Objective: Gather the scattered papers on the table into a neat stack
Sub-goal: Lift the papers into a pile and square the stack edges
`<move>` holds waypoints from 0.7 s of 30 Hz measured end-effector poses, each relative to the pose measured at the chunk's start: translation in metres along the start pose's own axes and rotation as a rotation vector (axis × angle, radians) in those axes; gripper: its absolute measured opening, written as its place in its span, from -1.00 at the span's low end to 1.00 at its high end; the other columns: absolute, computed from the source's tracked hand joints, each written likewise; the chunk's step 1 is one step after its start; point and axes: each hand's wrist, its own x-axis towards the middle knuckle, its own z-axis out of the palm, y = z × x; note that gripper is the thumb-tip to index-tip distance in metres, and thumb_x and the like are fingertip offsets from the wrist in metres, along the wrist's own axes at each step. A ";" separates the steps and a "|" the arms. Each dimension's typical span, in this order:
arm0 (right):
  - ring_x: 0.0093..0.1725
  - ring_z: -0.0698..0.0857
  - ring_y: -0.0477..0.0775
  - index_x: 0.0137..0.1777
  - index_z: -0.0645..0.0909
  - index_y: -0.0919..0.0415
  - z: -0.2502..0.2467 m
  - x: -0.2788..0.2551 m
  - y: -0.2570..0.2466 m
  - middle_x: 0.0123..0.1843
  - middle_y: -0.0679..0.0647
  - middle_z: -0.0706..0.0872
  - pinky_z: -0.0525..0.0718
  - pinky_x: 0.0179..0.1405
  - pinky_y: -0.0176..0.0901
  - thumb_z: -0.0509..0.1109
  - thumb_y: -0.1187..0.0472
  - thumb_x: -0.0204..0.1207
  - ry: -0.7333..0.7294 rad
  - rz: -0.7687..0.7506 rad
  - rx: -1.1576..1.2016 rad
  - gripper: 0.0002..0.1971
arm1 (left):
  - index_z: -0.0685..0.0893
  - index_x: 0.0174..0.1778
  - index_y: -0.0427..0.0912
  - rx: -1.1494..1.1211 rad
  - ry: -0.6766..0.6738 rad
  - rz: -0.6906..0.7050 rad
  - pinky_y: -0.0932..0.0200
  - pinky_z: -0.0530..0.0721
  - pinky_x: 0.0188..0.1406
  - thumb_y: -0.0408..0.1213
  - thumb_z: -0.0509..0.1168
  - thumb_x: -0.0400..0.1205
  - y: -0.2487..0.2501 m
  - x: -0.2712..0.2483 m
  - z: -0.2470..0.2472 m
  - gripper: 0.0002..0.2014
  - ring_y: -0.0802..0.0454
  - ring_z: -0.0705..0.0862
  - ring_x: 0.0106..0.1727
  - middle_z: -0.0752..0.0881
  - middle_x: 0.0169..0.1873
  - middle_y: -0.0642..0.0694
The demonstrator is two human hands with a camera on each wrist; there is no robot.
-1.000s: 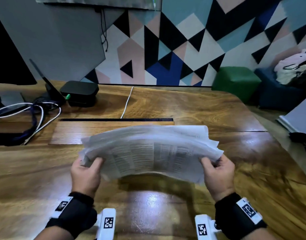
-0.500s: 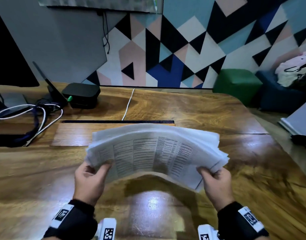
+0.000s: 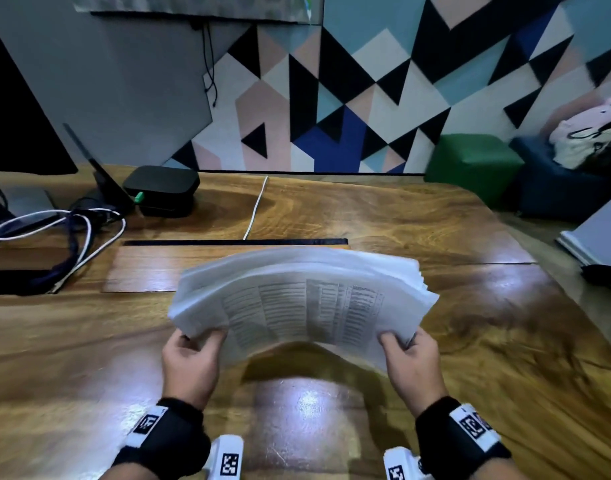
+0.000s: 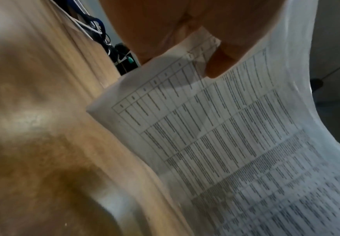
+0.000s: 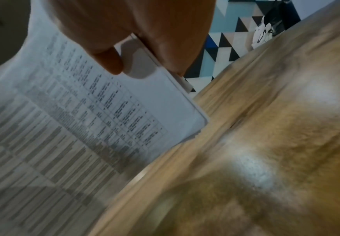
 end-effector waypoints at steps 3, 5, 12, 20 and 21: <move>-0.31 0.73 -0.38 -0.10 0.63 0.22 -0.007 -0.005 0.002 -0.28 -0.05 0.81 0.65 -0.28 -0.52 0.35 0.70 0.41 0.000 -0.007 -0.046 -0.66 | 0.60 0.14 -0.27 0.019 -0.017 0.040 0.53 0.69 -0.24 -0.71 0.33 0.52 -0.007 -0.002 -0.008 -0.65 0.38 0.73 -0.24 0.74 -0.12 -0.08; -0.34 0.74 -0.36 -0.13 0.62 0.15 -0.007 -0.007 0.014 -0.35 -0.08 0.83 0.68 -0.24 -0.38 0.38 0.70 0.39 0.022 0.057 -0.084 -0.61 | 0.59 0.16 -0.27 0.072 0.012 0.007 0.58 0.65 -0.27 -0.71 0.31 0.52 -0.017 -0.007 -0.009 -0.63 0.39 0.72 -0.22 0.72 -0.10 -0.14; -0.43 0.70 -0.29 -0.30 0.64 0.16 -0.002 0.000 0.004 -0.57 -0.20 0.74 0.59 -0.52 -0.54 0.32 0.61 0.51 -0.028 0.092 -0.133 -0.66 | 0.57 0.03 -0.18 0.125 -0.040 0.009 0.42 0.68 0.08 -0.58 0.42 0.45 -0.006 0.000 -0.014 -0.68 0.08 0.75 0.08 0.69 0.08 -0.40; -0.28 0.69 -0.43 -0.27 0.75 -0.08 -0.010 0.028 -0.078 -0.31 -0.37 0.81 0.63 -0.22 -0.52 0.41 0.55 0.42 -0.209 -0.232 -0.308 -0.58 | 0.46 0.48 0.05 0.863 -0.773 0.836 0.17 0.49 0.44 0.18 0.45 0.40 0.118 0.012 0.018 -0.27 0.27 0.53 0.42 0.59 0.38 0.15; -0.25 0.70 -0.35 -0.22 0.77 -0.09 -0.010 0.028 -0.089 -0.26 -0.26 0.83 0.67 -0.18 -0.40 0.43 0.45 0.42 -0.235 -0.280 -0.334 -0.65 | 0.54 0.36 0.15 0.864 -0.877 0.776 0.19 0.59 0.29 0.15 0.45 0.44 0.120 0.011 0.029 -0.44 0.36 0.61 0.27 0.67 0.25 0.27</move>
